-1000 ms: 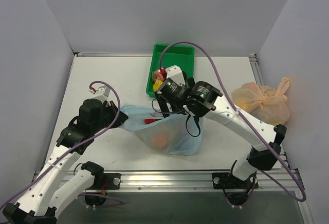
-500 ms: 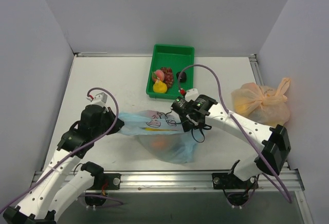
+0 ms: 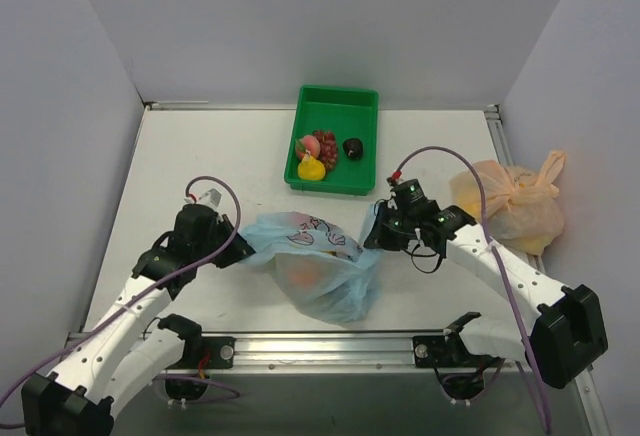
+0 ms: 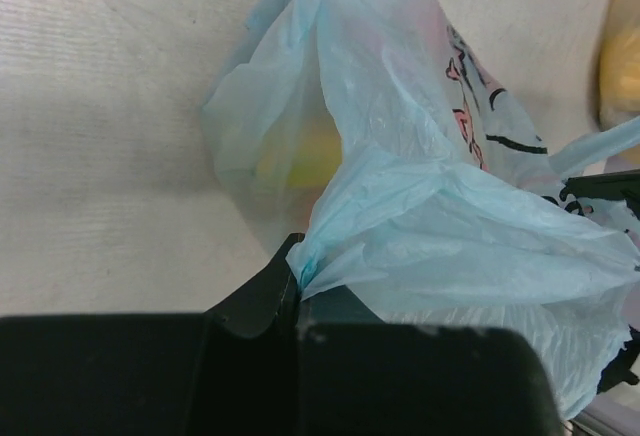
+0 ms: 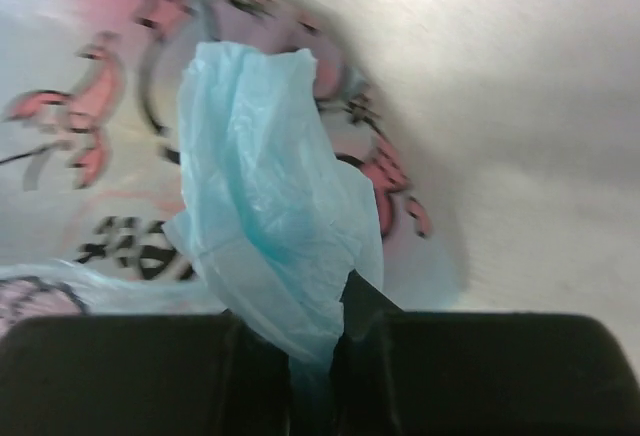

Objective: Untie the knot of the plastic bag and take out the fruit

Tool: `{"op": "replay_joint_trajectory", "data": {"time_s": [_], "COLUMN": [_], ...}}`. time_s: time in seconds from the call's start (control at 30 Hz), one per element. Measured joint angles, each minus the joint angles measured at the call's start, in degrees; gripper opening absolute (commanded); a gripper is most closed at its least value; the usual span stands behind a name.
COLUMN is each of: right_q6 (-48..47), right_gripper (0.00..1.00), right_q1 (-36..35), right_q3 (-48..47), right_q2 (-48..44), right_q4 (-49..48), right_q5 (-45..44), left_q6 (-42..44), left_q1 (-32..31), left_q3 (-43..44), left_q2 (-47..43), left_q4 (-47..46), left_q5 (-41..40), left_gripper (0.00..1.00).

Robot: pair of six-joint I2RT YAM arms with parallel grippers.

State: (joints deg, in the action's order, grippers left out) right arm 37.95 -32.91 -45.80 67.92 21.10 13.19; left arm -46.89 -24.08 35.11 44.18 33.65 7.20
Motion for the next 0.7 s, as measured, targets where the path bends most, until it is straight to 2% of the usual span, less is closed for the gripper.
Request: {"op": "replay_joint_trajectory", "data": {"time_s": [0.13,0.27,0.37,0.53,0.7], "right_q6": [-0.5,-0.9,-0.1,3.7,5.7], "right_gripper": [0.0,0.0,0.0,0.0,0.0], "right_q1": [3.1,7.1,12.6,23.6,30.8], "right_q3": [-5.2,-13.1,-14.5,-8.3,3.4], "right_q2": [0.5,0.9,0.1,-3.8,-8.7], "right_q4": [-6.8,-14.3,-20.2,-26.7,-28.9], "right_q5": [7.8,14.4,19.1,25.7,31.4], "left_q6": [-1.4,-2.2,-2.1,-1.8,-1.6], "left_q1": [3.9,9.1,12.1,14.6,14.6], "left_q3": [2.1,9.0,14.1,16.6,9.6], "left_q2": [4.9,9.9,11.0,10.9,9.0], "left_q4": [-3.9,-6.9,-9.4,-12.0,-14.1], "left_q5": [4.3,8.6,11.0,13.7,16.4], "left_gripper": [0.0,0.0,0.0,0.0,0.0]}}
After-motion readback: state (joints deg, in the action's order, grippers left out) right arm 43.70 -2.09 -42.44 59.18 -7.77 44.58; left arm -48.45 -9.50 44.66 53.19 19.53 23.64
